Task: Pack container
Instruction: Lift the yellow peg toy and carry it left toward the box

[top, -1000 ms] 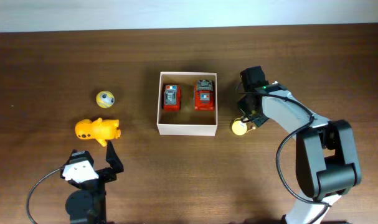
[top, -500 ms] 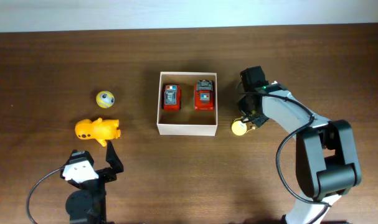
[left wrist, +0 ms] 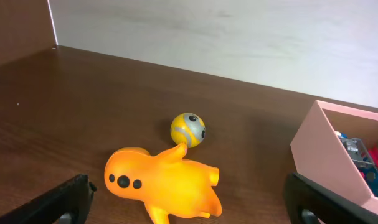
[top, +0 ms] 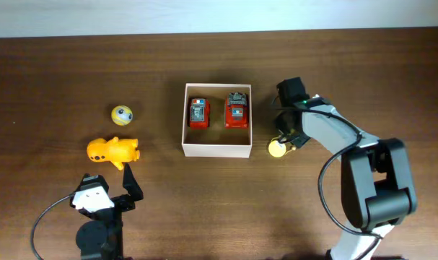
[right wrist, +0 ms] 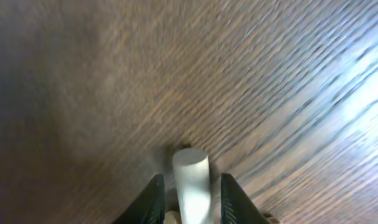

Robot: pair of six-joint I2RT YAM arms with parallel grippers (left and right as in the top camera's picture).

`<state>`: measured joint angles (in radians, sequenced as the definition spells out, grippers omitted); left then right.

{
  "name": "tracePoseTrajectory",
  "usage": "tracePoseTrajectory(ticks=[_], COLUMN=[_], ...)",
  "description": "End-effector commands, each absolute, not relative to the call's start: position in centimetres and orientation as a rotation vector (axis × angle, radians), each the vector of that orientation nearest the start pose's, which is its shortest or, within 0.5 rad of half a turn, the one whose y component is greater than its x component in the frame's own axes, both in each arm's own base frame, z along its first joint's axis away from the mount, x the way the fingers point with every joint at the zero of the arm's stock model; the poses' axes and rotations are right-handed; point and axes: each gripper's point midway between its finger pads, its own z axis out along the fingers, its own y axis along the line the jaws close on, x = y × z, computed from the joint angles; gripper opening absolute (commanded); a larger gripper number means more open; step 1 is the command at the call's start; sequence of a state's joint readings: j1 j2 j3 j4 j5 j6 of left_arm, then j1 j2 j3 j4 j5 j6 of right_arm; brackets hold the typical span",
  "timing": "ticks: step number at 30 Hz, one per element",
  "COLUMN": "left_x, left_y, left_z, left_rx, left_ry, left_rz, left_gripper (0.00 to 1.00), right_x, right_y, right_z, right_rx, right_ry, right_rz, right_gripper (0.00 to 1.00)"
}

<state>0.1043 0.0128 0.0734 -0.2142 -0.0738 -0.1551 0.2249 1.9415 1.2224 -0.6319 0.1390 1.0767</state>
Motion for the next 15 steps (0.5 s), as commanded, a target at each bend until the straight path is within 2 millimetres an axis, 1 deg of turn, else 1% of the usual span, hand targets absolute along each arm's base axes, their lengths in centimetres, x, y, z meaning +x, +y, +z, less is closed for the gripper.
tracePoseTrajectory(ticks=[1,9,12,15], left_x=[23.74,23.74,23.74,23.74], left_y=[3.52,3.52,3.52,3.52], left_z=[15.21,15.21,15.21,15.21], left_rx=[-0.268,-0.268,-0.268,-0.268], left_ry=[1.701,1.701,1.701,1.701], left_rz=[0.013,0.013,0.013,0.013], left_gripper=[0.99,0.99,0.99,0.99], right_x=[38.89,38.93,38.93,38.93], right_y=[7.66,7.83,7.83,7.83], right_z=[-0.54,-0.7,-0.7,-0.7], right_rx=[1.188,1.188,1.188,1.188], right_ry=[2.654,2.658,2.658,2.658], right_rz=[0.039,0.049,0.049,0.049], right_gripper=[0.25,0.23,0.16,0.15])
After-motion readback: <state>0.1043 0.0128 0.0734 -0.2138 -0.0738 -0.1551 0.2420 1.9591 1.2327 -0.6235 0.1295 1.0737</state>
